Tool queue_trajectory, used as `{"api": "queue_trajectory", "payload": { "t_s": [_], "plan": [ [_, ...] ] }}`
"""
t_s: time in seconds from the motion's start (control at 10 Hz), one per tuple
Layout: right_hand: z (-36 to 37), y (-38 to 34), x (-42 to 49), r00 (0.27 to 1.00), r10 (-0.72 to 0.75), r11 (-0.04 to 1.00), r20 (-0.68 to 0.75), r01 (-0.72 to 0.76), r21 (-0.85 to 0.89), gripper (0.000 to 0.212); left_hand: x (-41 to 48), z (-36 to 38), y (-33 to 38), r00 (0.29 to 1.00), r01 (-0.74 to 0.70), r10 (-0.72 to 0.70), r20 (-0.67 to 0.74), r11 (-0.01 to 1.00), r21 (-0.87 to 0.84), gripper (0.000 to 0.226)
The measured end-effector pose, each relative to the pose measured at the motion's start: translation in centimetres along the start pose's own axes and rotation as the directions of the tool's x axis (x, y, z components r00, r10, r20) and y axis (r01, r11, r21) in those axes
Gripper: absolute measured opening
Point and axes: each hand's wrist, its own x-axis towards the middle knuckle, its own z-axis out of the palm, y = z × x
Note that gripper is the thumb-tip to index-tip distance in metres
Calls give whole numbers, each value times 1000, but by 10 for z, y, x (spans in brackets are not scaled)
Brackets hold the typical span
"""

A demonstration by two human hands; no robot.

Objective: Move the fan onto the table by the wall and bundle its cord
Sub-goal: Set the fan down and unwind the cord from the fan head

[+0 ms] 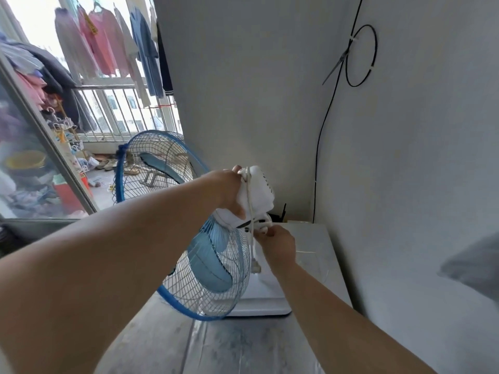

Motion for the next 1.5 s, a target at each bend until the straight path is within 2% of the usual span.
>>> {"api": "queue_trajectory", "payload": {
  "t_s": [0.1, 0.2, 0.3, 0.4, 0.5, 0.6, 0.7, 0.8, 0.9, 1.0, 1.1, 1.2, 1.3, 1.4, 1.5],
  "plan": [
    [-2, -1, -1, 912, 354, 742, 207, -409, 531, 37, 0, 0, -2, 1000, 20, -20, 10, 1000, -20, 121],
    [1, 9, -6, 792, 410, 318, 452, -589, 743, 34, 0, 0, -1, 1000, 25, -25, 12, 999, -22, 122],
    [3, 13, -13, 928, 327, 800, 177, -372, 472, 20, 0, 0, 0, 1000, 27, -27, 14, 1000, -9, 120],
    [4, 19, -9, 957, -243, 887, -156, 154, -436, 32, 0, 0, -1, 999, 37, -36, 26, 999, -8, 117],
    [0, 5, -2, 920, -388, 689, -61, 245, -682, 32, -1, 0, 0, 999, 41, -40, 30, 999, -10, 118],
    [2, 4, 1, 996, -84, 954, -25, 73, -291, 32, -2, 0, 0, 999, 42, -42, 27, 999, -16, 118],
    [4, -1, -11, 843, 354, 467, 405, -535, 704, 33, 0, 1, -1, 998, 52, -51, 24, 998, -21, 118],
    [8, 1, -11, 847, 356, 486, 394, -528, 696, 36, 2, 2, 0, 998, 64, -64, 23, 998, 5, 124],
    [9, 7, -8, 999, 55, 984, -2, -54, -167, 41, 3, 3, -1, 998, 60, -60, 23, 998, 4, 124],
    [7, 6, -7, 962, -236, 805, -133, 117, -581, 42, 4, 3, 0, 997, 67, -67, 27, 998, 5, 120],
    [5, 9, -1, 980, -200, 905, -14, 180, -385, 42, 3, 4, -2, 998, 64, -64, 22, 998, 3, 118],
    [5, 6, -7, 954, 253, 784, 162, -301, 543, 43, 1, 3, -2, 998, 67, -67, 14, 997, -23, 121],
    [11, 5, -16, 806, 356, 284, 473, -575, 767, 42, 1, 3, -1, 998, 67, -67, 10, 997, -22, 121],
    [4, 0, -12, 883, 356, 669, 306, -469, 576, 45, 2, 4, -2, 998, 59, -58, 6, 998, -15, 120],
    [0, 7, -7, 943, -310, 842, -123, 212, -496, 37, 2, 4, -2, 999, 39, -39, 4, 999, 2, 120]
  ]
}}
